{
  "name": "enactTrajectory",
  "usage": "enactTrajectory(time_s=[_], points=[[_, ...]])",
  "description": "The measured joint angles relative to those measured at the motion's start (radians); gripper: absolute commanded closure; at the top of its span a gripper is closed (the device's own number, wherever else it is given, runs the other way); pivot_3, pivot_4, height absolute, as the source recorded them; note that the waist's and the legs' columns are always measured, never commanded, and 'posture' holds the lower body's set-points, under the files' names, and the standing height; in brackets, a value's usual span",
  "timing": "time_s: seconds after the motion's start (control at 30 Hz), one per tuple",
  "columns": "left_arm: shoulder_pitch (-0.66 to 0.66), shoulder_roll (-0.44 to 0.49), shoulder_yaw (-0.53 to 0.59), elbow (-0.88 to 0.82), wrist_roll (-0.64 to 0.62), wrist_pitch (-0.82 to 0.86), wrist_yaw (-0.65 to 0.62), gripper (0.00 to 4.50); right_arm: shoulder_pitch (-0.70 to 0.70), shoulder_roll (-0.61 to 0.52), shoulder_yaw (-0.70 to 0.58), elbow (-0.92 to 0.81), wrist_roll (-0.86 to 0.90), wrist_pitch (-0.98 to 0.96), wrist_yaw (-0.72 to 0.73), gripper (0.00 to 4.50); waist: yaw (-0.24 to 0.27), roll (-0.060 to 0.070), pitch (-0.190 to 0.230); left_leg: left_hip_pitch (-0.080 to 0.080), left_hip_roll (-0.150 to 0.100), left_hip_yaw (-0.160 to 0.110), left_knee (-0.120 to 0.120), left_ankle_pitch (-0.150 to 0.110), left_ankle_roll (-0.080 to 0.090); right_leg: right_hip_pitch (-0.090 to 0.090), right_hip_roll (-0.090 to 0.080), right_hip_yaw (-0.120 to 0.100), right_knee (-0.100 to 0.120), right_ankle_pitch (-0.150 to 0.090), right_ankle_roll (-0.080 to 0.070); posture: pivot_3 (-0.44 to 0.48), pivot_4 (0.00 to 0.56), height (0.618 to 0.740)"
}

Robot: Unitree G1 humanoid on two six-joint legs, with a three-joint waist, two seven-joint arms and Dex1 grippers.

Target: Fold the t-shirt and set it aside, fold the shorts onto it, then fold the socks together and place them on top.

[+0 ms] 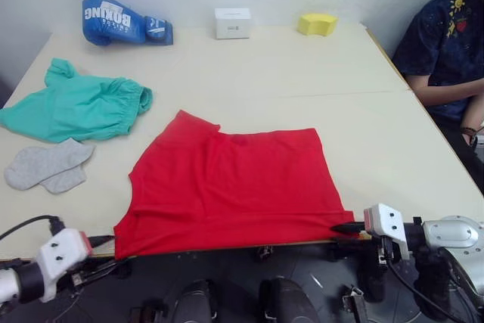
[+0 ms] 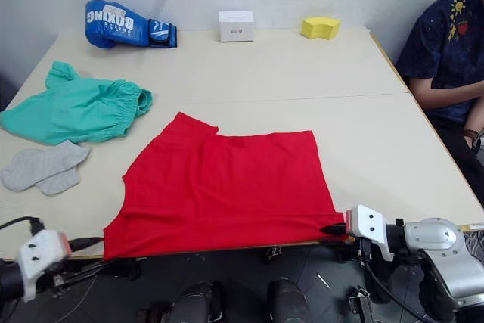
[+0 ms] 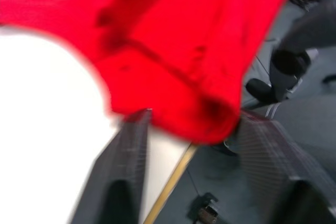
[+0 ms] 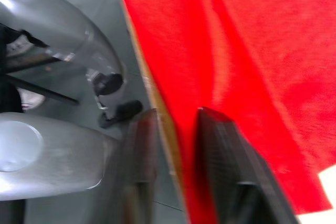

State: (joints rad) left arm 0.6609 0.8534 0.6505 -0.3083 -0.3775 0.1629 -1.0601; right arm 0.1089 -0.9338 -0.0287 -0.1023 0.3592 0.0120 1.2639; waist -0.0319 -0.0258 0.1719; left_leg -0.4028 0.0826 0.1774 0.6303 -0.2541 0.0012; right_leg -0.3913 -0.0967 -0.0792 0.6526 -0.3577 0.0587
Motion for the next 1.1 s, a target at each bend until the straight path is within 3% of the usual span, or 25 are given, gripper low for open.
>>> enactTrajectory(time_s=[0.1, 0.2, 0.33, 0.4, 0.63, 0.83, 1.1], points=[[0.027, 0.084, 0.086, 0.005, -0.095, 0.145, -0.111, 0.0, -0.001, -0.081, -0.049, -0.022, 0.071, 0.116, 0.054, 1.04, 0.0, 0.005, 0.004, -0.001, 0.0, 0.0, 0.001, 0.0, 0.0, -0.002, 0.0, 0.0, -0.001, -0.002, -0.003, 0.0, 0.15, 0.74], [-0.064, 0.165, 0.142, 0.053, -0.164, 0.273, -0.147, 0.0, -0.108, -0.197, -0.099, 0.016, 0.117, 0.212, 0.137, 0.02, 0.001, 0.009, 0.007, 0.002, 0.0, 0.0, 0.001, 0.0, 0.0, -0.002, 0.0, 0.0, -0.001, -0.006, -0.011, 0.0, 0.15, 0.74], [-0.329, 0.199, 0.112, 0.127, -0.251, 0.395, -0.094, 0.0, -0.428, -0.157, -0.094, 0.246, 0.115, 0.282, 0.128, 0.02, -0.004, 0.008, 0.007, 0.001, 0.0, -0.001, 0.0, 0.001, -0.001, -0.001, 0.001, 0.001, 0.0, -0.003, -0.01, 0.0, 0.15, 0.74], [-0.467, 0.197, 0.043, 0.168, -0.26, 0.429, -0.046, 0.0, -0.574, -0.096, -0.049, 0.387, 0.069, 0.278, 0.116, 0.02, -0.007, 0.007, 0.007, -0.001, -0.001, -0.001, -0.001, 0.006, -0.001, -0.002, 0.001, 0.001, 0.003, 0.002, 0.0, 0.0, 0.15, 0.74], [-0.761, 0.15, -0.202, 0.217, -0.242, 0.474, 0.053, 0.0, -1.021, 0.161, 0.105, 0.973, -0.163, 0.144, 0.004, 0.02, -0.042, 0.008, 0.012, -0.003, -0.001, 0.002, 0.0, 0.008, -0.007, -0.007, 0.004, 0.002, 0.009, 0.002, 0.002, 0.0, 0.15, 0.74], [-0.834, 0.082, -0.304, 0.239, -0.22, 0.477, 0.104, 0.0, -1.214, 0.291, 0.13, 1.299, -0.304, 0.06, -0.17, 0.02, -0.055, 0.006, 0.014, -0.003, -0.001, 0.003, 0.0, 0.008, -0.008, -0.007, 0.004, 0.004, 0.01, 0.0, 0.005, 0.0, 0.15, 0.74], [-0.779, 0.045, -0.303, 0.188, -0.218, 0.483, 0.161, 0.0, -1.279, 0.407, 0.073, 1.408, -0.332, 0.071, -0.24, 0.02, -0.054, 0.005, 0.015, -0.003, -0.001, 0.002, 0.004, 0.009, -0.007, -0.007, 0.004, 0.006, 0.015, 0.0, 0.005, 0.0, 0.15, 0.74]])
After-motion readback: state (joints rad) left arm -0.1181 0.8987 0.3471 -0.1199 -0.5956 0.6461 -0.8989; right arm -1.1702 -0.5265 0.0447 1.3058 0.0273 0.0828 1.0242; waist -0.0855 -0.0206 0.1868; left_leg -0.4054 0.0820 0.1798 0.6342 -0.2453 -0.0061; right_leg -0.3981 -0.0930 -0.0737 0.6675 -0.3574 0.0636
